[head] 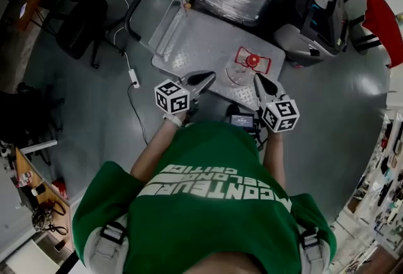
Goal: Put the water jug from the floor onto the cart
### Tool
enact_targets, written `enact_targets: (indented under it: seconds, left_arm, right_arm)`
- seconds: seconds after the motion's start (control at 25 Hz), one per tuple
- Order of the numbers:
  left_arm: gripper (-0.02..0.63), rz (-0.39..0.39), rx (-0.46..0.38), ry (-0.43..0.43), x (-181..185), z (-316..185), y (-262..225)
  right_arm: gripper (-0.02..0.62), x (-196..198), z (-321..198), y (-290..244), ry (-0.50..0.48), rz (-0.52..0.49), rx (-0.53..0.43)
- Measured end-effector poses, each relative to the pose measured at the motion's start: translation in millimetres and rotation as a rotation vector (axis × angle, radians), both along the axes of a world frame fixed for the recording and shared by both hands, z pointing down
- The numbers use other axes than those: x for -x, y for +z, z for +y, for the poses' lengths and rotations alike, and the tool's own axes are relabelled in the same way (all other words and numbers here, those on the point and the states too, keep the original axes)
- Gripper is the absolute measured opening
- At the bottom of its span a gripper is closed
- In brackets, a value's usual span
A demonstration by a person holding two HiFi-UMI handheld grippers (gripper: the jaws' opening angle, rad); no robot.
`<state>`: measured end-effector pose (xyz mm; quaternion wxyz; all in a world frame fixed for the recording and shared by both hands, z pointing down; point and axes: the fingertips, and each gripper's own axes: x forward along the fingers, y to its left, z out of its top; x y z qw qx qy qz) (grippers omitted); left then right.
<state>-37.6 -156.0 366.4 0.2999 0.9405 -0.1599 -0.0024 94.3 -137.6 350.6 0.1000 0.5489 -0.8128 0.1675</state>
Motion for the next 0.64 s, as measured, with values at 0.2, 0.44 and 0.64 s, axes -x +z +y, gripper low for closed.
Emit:
enact_targets:
  seconds: [0.2,0.44,0.64]
  left_arm:
    - [0.008,0.001,0.011,-0.011,-2.9,2.0,4.2]
    - [0.008,-0.011,0.026,-0.006,-7.5,8.1,11.3]
    - [0.008,-0.025,0.035,0.012,-8.1,13.7,16.0]
  right_arm:
    - [-0.008,-5.0,1.8,4.9,-0.004,0.007,0.009]
    - [-0.008,-9.7,4.4,8.0,0.001,0.004,0.015]
    - [-0.008,-11.4,12.2,14.3,0.023,-0.009,0.023]
